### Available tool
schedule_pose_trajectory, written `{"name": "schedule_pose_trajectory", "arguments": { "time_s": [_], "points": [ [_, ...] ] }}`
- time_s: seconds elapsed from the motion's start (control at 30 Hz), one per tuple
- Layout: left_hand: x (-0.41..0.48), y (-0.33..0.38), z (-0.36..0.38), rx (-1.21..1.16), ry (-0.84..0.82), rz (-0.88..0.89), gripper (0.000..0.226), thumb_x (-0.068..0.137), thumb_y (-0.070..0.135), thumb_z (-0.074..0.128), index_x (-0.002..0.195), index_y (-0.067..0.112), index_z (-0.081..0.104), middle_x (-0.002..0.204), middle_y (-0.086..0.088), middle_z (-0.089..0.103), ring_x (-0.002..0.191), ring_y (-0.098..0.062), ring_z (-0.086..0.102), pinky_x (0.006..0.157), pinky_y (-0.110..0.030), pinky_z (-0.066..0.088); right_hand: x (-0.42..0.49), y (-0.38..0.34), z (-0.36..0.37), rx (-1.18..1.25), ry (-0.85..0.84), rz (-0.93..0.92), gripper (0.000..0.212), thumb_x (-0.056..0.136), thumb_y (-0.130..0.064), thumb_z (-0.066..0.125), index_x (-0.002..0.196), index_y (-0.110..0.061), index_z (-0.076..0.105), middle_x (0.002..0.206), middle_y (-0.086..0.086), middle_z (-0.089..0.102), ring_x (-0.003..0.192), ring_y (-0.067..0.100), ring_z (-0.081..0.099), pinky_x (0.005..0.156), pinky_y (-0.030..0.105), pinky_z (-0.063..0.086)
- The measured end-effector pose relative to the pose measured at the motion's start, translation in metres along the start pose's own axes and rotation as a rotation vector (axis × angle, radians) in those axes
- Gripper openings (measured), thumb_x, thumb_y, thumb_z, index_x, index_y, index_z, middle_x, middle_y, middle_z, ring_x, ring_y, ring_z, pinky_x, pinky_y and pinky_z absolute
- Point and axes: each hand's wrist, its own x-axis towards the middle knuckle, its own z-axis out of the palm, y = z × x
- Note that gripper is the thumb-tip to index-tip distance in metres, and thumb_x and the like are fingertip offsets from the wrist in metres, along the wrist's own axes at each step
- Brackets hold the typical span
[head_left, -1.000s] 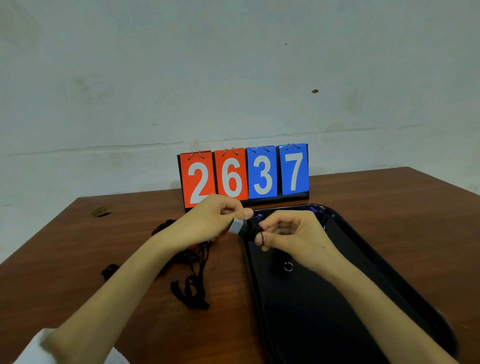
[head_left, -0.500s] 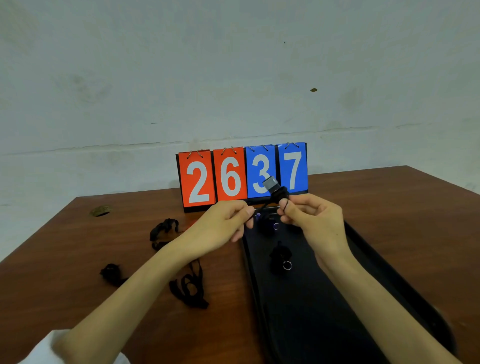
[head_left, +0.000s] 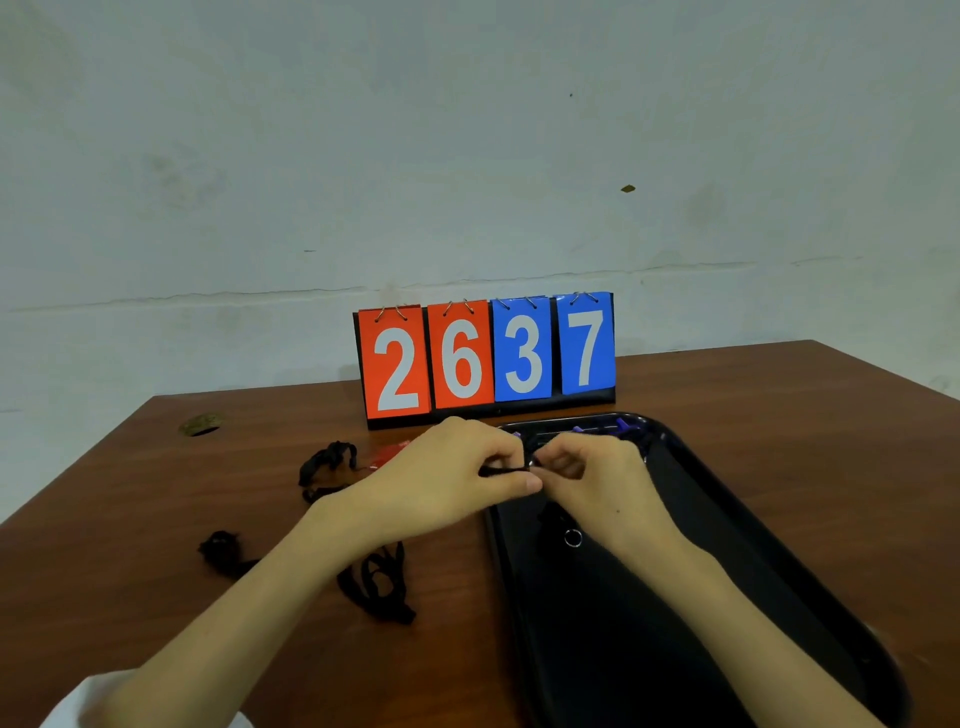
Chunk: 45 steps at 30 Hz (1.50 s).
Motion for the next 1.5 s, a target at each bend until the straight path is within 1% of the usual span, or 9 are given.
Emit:
{"name": "schedule_pose_trajectory", "arguments": {
  "time_s": [0.23, 0.53, 0.7, 0.83, 0.97, 1.07, 1.17, 1.37, 1.5],
  "points": [
    [-0.001, -0.013, -0.017, 0.000, 0.043, -0.019, 0.027, 0.083, 0.041, 0.062, 0.075, 0.016, 0.065, 0.067, 0.004, 0.060, 0.068, -0.010, 0.057, 0.061, -0.017, 0.045, -0.006, -0.010, 0.003, -0.032, -0.275, -0.117, 0.013, 0.081, -0.020, 0.068, 0.094, -0.020, 0.069, 0.078, -0.013, 0.062, 0.078, 0.003, 0.061, 0.075, 0.016, 0.050],
    [0.003, -0.032, -0.014, -0.161, 0.037, -0.054, 0.040, 0.076, 0.053, 0.058, 0.066, 0.015, 0.066, 0.064, -0.010, 0.061, 0.061, -0.025, 0.056, 0.061, -0.031, 0.049, -0.009, -0.017, 0.000, 0.262, -0.358, -0.102, 0.009, 0.080, -0.011, 0.069, 0.082, -0.019, 0.068, 0.071, -0.005, 0.067, 0.068, 0.005, 0.065, 0.074, 0.020, 0.054],
    [0.004, -0.041, -0.011, -0.283, 0.085, -0.153, 0.046, 0.079, 0.051, 0.052, 0.050, 0.014, 0.051, 0.044, 0.004, 0.039, 0.041, -0.009, 0.036, 0.053, -0.022, 0.036, -0.007, -0.016, -0.004, 0.393, -0.290, -0.078, 0.011, 0.078, -0.011, 0.069, 0.085, -0.019, 0.070, 0.080, 0.002, 0.071, 0.073, 0.013, 0.068, 0.076, 0.026, 0.056],
    [0.008, -0.042, 0.000, -0.348, 0.091, -0.219, 0.051, 0.085, 0.046, 0.051, 0.060, 0.003, 0.061, 0.049, -0.003, 0.046, 0.047, -0.017, 0.042, 0.057, -0.023, 0.039, -0.006, -0.017, -0.006, 0.481, -0.198, -0.065, 0.015, 0.077, -0.005, 0.069, 0.083, -0.019, 0.070, 0.075, -0.002, 0.072, 0.069, 0.013, 0.068, 0.070, 0.019, 0.054],
    [0.009, -0.031, 0.011, -0.385, 0.119, -0.181, 0.042, 0.097, 0.027, 0.043, 0.061, 0.011, 0.057, 0.039, 0.009, 0.044, 0.035, -0.002, 0.037, 0.044, -0.011, 0.032, -0.005, -0.019, -0.010, 0.582, -0.080, -0.046, 0.015, 0.078, -0.002, 0.066, 0.084, -0.016, 0.069, 0.073, -0.002, 0.072, 0.067, 0.010, 0.068, 0.067, 0.016, 0.053],
    [0.008, -0.029, 0.015, -0.402, 0.169, -0.119, 0.030, 0.098, 0.030, 0.039, 0.080, 0.012, 0.056, 0.049, 0.009, 0.044, 0.041, -0.002, 0.037, 0.044, -0.012, 0.030, -0.002, -0.017, -0.013, 0.730, 0.038, 0.089, 0.014, 0.082, -0.001, 0.061, 0.085, -0.013, 0.068, 0.073, 0.001, 0.072, 0.066, 0.008, 0.067, 0.064, 0.016, 0.053],
    [0.007, -0.028, 0.017, -0.282, 0.141, -0.070, 0.025, 0.098, 0.030, 0.042, 0.080, 0.016, 0.054, 0.055, 0.012, 0.046, 0.048, 0.001, 0.043, 0.050, -0.013, 0.035, 0.004, -0.011, -0.018, 0.843, 0.131, 0.264, 0.008, 0.083, -0.009, 0.062, 0.086, -0.012, 0.068, 0.075, 0.003, 0.071, 0.065, 0.010, 0.066, 0.066, 0.020, 0.055],
    [0.005, -0.016, 0.017, 0.061, 0.091, 0.006, 0.021, 0.098, 0.028, 0.043, 0.102, 0.023, 0.063, 0.093, 0.013, 0.058, 0.088, -0.001, 0.054, 0.077, -0.017, 0.044, 0.007, -0.001, -0.012, 0.607, 0.194, 0.278, 0.005, 0.080, -0.013, 0.068, 0.085, -0.014, 0.069, 0.075, 0.003, 0.072, 0.065, 0.009, 0.067, 0.063, 0.018, 0.054],
    [0.002, -0.011, 0.007, 0.227, 0.153, 0.012, 0.022, 0.095, 0.033, 0.047, 0.107, 0.023, 0.063, 0.098, 0.010, 0.055, 0.090, -0.004, 0.052, 0.080, -0.024, 0.046, 0.005, 0.002, -0.008, 0.314, 0.232, 0.186, 0.006, 0.078, -0.017, 0.071, 0.083, -0.019, 0.068, 0.072, -0.005, 0.069, 0.063, 0.004, 0.066, 0.062, 0.014, 0.052]
  ]
}}
